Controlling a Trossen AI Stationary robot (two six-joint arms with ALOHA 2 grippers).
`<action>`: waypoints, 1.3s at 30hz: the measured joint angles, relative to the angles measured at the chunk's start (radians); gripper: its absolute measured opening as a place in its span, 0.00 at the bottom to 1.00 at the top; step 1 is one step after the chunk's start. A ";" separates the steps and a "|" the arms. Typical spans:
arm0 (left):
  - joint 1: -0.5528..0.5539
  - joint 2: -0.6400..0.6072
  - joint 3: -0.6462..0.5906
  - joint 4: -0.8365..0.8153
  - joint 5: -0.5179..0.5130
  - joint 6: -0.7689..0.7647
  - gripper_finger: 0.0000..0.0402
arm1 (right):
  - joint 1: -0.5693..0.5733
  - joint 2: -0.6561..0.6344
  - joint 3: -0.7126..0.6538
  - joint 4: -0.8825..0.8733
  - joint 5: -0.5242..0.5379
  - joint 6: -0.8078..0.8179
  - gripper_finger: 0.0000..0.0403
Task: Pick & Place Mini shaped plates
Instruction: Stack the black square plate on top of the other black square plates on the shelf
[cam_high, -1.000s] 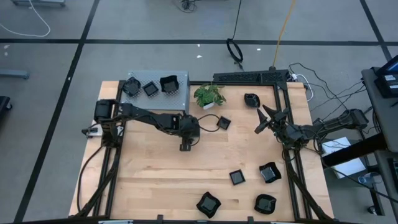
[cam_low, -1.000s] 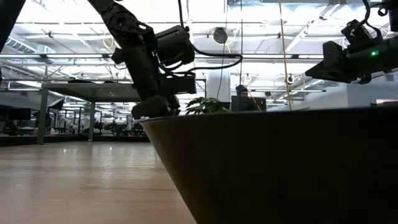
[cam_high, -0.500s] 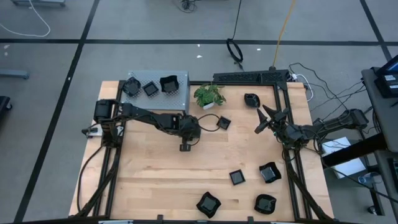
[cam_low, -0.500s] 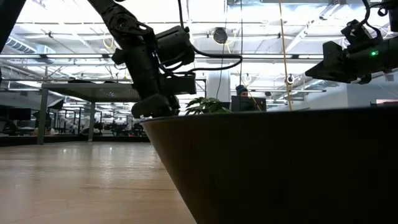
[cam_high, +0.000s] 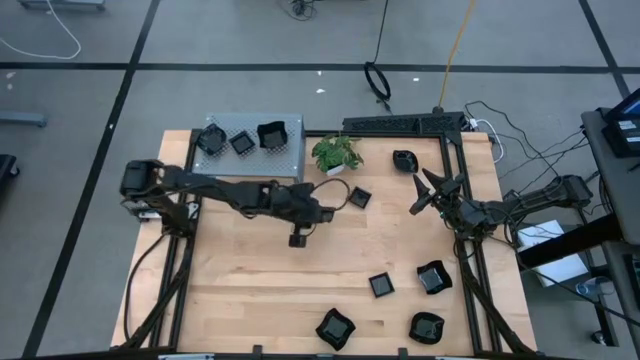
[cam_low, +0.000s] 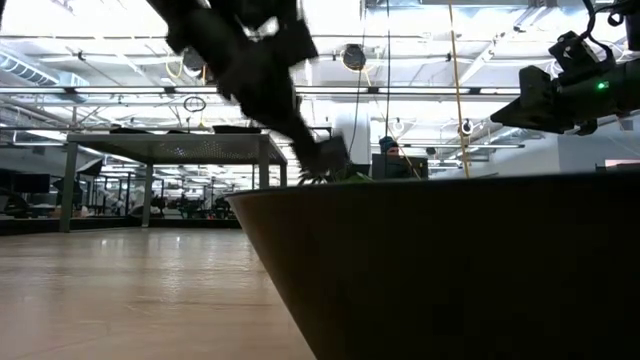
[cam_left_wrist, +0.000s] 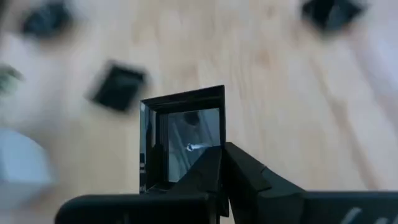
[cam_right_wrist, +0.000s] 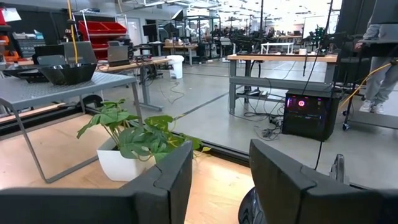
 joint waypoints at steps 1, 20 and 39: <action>-0.004 -0.023 0.000 0.025 -0.021 0.001 0.04 | 0.000 0.000 0.000 0.000 0.000 0.000 0.36; 0.092 -0.450 0.001 -0.097 -1.031 -0.010 0.02 | 0.000 0.005 0.000 -0.002 0.000 0.000 0.36; 0.466 -0.466 0.001 -0.633 -0.666 -0.251 0.04 | 0.000 0.005 0.000 -0.002 0.000 0.000 0.36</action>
